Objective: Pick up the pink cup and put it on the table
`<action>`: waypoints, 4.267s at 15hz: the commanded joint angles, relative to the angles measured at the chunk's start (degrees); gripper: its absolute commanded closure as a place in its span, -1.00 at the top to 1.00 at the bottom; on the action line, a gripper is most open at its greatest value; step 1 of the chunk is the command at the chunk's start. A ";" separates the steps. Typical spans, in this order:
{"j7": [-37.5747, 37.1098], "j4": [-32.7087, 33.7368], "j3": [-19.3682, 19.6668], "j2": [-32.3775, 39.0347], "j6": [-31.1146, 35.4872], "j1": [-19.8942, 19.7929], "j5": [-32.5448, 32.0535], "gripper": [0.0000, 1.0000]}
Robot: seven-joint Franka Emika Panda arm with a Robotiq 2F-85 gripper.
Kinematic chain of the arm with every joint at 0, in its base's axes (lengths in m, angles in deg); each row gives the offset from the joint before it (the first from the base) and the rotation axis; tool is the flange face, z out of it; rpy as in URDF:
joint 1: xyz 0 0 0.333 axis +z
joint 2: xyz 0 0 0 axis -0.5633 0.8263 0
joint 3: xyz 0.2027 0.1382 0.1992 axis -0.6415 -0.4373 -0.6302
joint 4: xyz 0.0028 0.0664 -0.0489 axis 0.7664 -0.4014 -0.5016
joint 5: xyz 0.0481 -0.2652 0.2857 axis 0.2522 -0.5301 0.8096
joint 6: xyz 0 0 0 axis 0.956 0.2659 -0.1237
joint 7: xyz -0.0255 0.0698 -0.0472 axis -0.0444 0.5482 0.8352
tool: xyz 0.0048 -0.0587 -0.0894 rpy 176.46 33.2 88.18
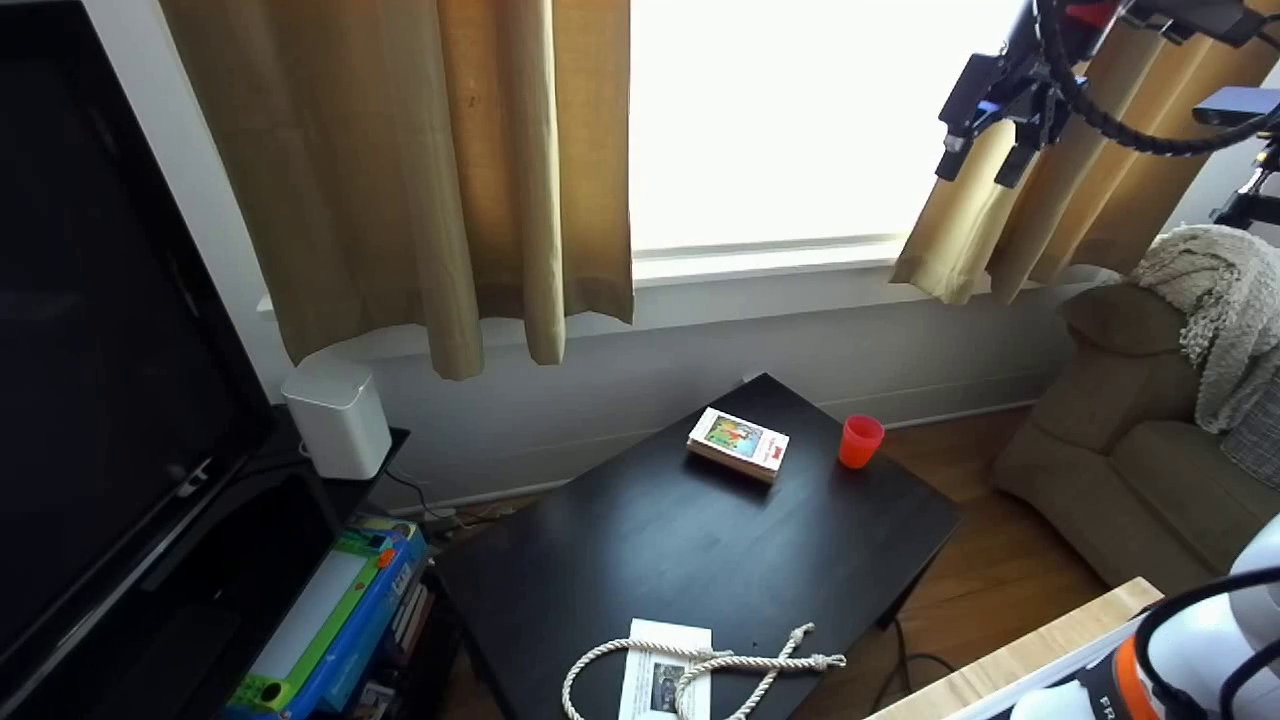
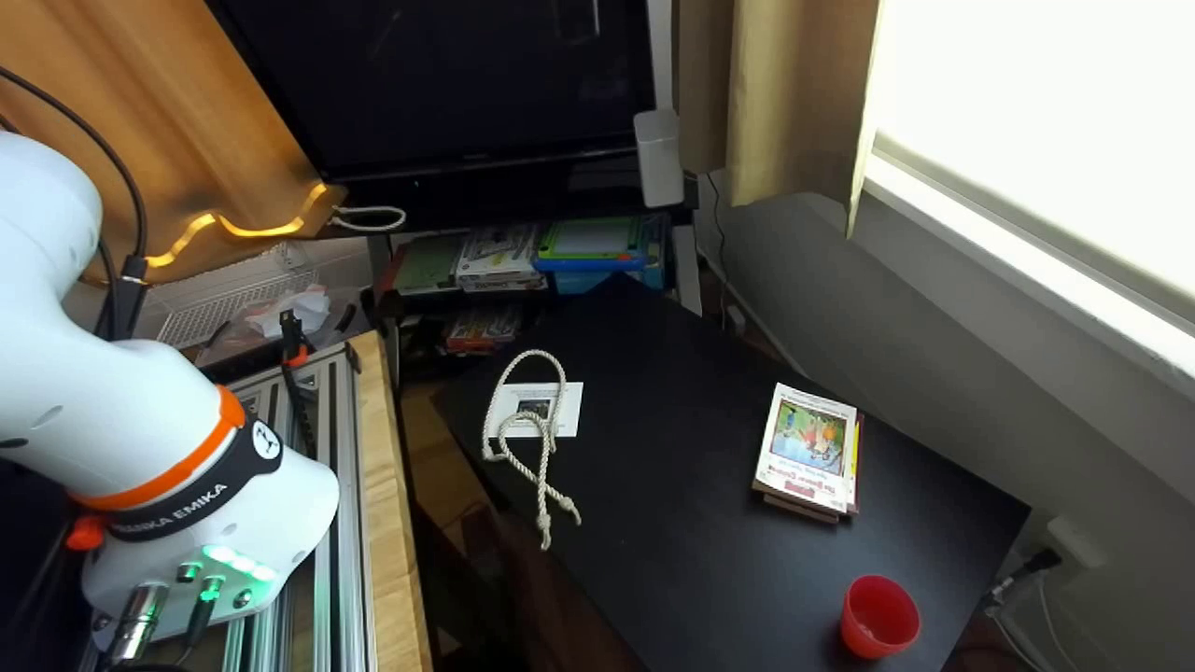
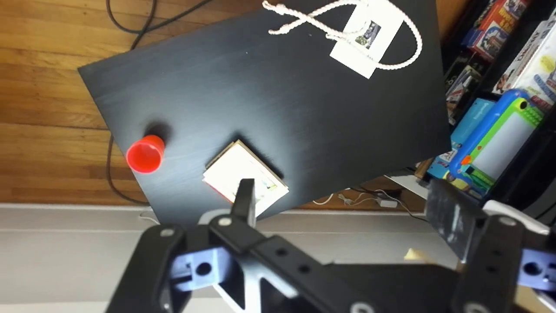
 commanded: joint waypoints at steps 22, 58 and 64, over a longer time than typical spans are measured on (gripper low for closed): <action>-39.14 -2.24 1.10 44.22 46.91 -2.78 6.36 1.00; -39.72 29.50 7.71 89.94 56.30 -12.38 9.30 1.00; -34.99 33.55 6.25 92.64 55.59 -14.74 10.59 1.00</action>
